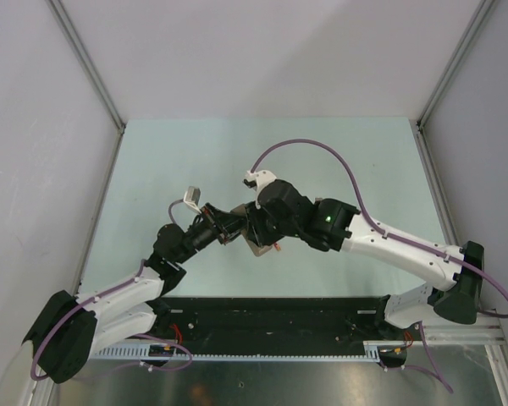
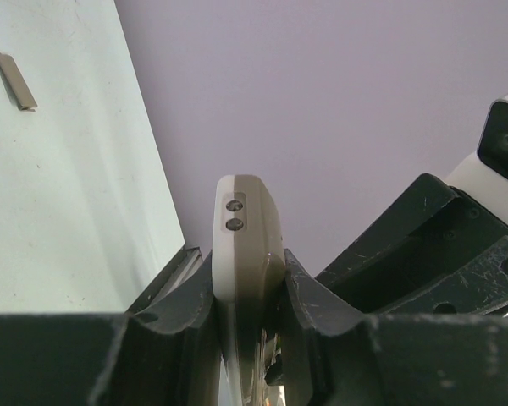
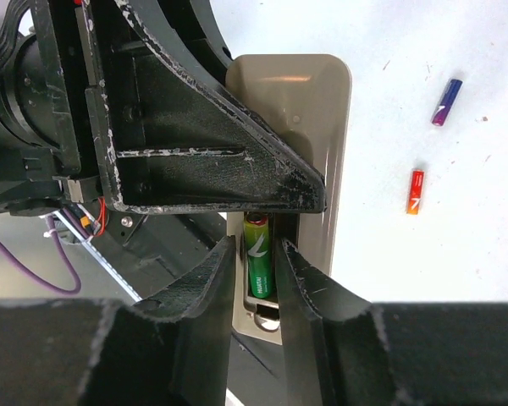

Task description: Load the batteries into the remote control

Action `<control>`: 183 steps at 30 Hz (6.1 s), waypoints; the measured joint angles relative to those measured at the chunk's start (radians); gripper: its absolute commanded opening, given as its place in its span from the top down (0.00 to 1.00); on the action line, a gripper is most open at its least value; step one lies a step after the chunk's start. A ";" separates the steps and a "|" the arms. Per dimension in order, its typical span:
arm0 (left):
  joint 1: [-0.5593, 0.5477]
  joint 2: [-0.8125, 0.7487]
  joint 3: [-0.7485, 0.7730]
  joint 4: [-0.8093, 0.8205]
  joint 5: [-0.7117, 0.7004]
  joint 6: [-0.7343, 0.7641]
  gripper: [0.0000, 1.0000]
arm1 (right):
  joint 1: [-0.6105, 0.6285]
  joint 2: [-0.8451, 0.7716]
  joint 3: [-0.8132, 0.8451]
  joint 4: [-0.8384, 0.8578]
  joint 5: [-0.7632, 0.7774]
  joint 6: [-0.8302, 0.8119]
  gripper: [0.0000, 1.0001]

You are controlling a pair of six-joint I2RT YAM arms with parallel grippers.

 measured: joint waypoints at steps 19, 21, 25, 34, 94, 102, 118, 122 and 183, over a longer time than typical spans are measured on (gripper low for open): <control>0.004 -0.006 0.000 0.002 -0.005 0.000 1.00 | -0.048 -0.037 0.000 -0.008 -0.049 0.015 1.00; 0.012 -0.006 -0.001 0.002 -0.004 0.003 1.00 | -0.070 -0.068 0.000 -0.020 -0.045 0.014 1.00; 0.040 -0.013 -0.005 0.001 -0.004 0.008 1.00 | -0.115 -0.141 0.000 -0.065 -0.035 0.011 1.00; 0.050 -0.005 -0.004 0.001 0.019 0.008 1.00 | -0.092 -0.064 0.020 -0.133 -0.151 -0.001 1.00; 0.082 -0.025 -0.042 -0.024 0.062 0.069 1.00 | -0.188 0.043 0.151 -0.298 -0.126 -0.069 1.00; 0.093 -0.093 -0.042 -0.043 0.074 0.072 1.00 | -0.275 0.101 -0.159 -0.064 0.067 -0.160 1.00; 0.095 -0.241 -0.061 -0.079 0.106 0.088 1.00 | -0.393 0.415 -0.206 0.251 0.018 -0.277 1.00; 0.095 -0.248 -0.069 -0.088 0.107 0.088 1.00 | -0.393 0.450 -0.204 0.254 0.010 -0.285 1.00; 0.095 -0.278 -0.070 -0.142 0.105 0.111 1.00 | -0.390 0.347 -0.349 0.315 0.014 -0.167 0.58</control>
